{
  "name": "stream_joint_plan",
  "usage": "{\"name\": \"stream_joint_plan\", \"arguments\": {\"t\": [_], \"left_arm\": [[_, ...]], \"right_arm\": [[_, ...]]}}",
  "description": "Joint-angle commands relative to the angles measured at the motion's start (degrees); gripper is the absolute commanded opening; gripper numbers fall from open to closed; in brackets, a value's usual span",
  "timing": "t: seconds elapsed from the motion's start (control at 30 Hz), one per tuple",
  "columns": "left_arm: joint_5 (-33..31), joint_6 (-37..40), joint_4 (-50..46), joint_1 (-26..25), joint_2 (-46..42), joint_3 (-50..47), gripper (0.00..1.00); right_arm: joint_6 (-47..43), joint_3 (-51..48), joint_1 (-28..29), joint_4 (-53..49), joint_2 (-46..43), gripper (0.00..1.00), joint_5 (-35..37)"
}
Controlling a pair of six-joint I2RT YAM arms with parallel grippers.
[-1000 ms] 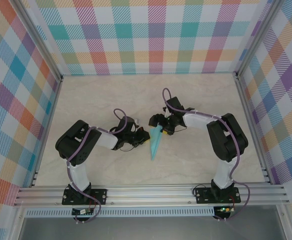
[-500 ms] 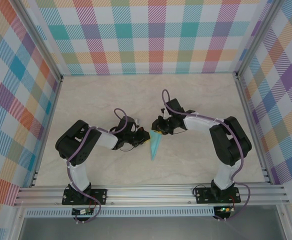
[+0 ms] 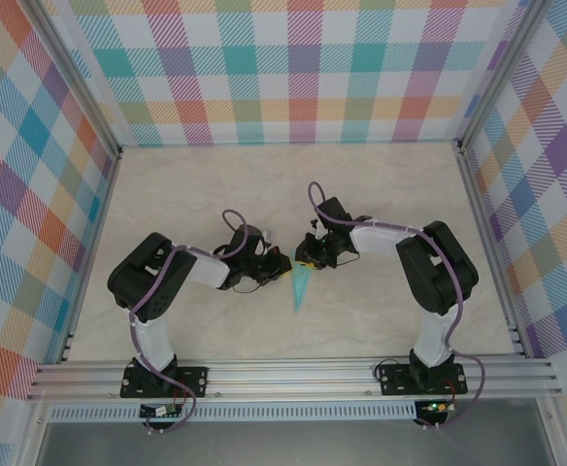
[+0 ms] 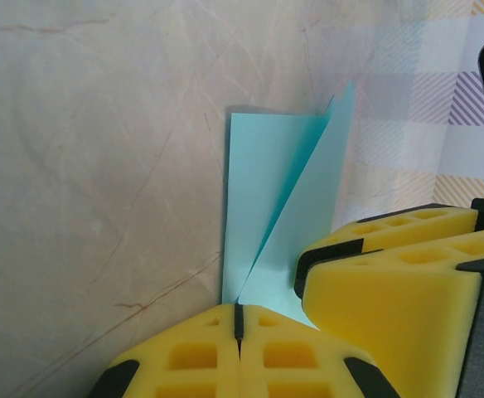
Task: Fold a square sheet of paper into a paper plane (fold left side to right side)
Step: Fold the wing for the fifth time at the center of the table.
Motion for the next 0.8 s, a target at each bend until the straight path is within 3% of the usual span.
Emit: {"name": "stream_joint_plan", "arguments": {"t": [0.0,0.77], "left_arm": [[-3.8,2.3,-2.7,0.8,3.2,0.7,0.00],[-2.4,2.0,-1.1,0.8,4.4,0.5,0.00]], "right_arm": [[-1.4,1.3,0.3,-2.4,0.6,0.22,1.6],[-0.6,-1.2,0.2,-6.1,2.9,0.18,5.8]]}}
